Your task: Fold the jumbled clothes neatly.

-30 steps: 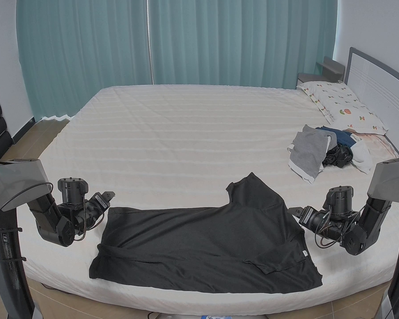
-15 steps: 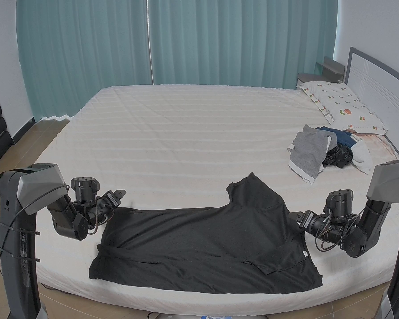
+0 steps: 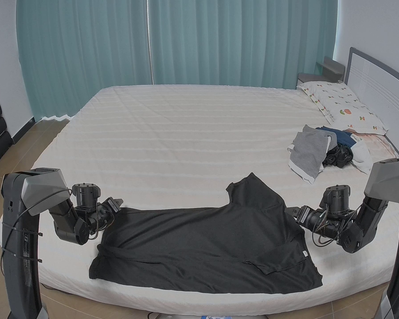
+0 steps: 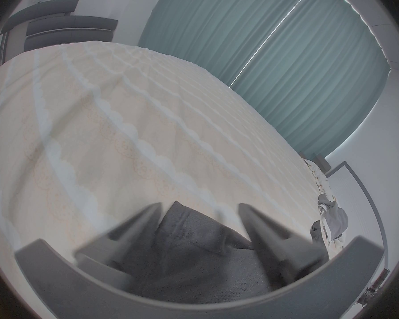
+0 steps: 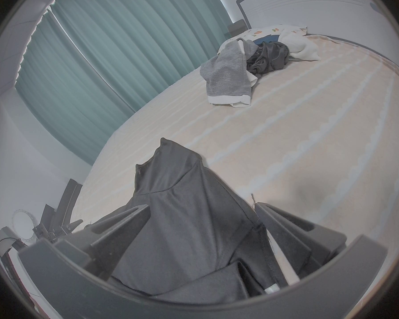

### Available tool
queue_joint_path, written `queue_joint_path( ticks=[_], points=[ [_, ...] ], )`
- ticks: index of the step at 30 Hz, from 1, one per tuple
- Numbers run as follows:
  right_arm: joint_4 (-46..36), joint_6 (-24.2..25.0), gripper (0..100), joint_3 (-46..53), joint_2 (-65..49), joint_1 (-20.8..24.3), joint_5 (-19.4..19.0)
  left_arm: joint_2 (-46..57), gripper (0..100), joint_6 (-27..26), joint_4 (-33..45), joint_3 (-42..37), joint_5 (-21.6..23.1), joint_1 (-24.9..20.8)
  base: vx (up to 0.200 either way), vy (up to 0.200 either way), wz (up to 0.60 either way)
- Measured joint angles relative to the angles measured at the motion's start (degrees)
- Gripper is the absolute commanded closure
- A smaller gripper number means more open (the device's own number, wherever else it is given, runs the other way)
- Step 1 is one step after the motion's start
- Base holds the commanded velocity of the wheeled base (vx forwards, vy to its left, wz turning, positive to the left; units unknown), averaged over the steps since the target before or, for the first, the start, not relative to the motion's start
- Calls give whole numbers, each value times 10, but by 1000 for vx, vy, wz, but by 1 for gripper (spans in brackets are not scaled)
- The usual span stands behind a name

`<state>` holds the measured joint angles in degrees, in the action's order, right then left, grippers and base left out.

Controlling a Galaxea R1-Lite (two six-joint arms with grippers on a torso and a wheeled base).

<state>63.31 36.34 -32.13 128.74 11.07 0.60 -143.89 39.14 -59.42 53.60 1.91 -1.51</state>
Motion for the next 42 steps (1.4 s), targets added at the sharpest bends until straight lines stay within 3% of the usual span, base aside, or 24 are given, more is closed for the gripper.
queue_joint_path(
  ticks=[8,18,28,29,42],
  points=[
    [-56,0,0,-85,27,0,-10,6,100,1,-47,-28,-2,3,0,0,0],
    [-181,-2,0,-262,79,2,-26,13,100,5,-84,-52,-3,6,0,0,0],
    [-242,-38,0,-403,157,-2,-16,14,100,13,-90,-60,-2,15,0,0,0],
    [-244,-38,100,-414,165,-2,-14,14,100,13,-90,-61,-2,16,0,0,0],
    [-244,-16,100,-468,215,-2,-7,15,100,13,-91,-67,-1,21,0,0,0]
  ],
)
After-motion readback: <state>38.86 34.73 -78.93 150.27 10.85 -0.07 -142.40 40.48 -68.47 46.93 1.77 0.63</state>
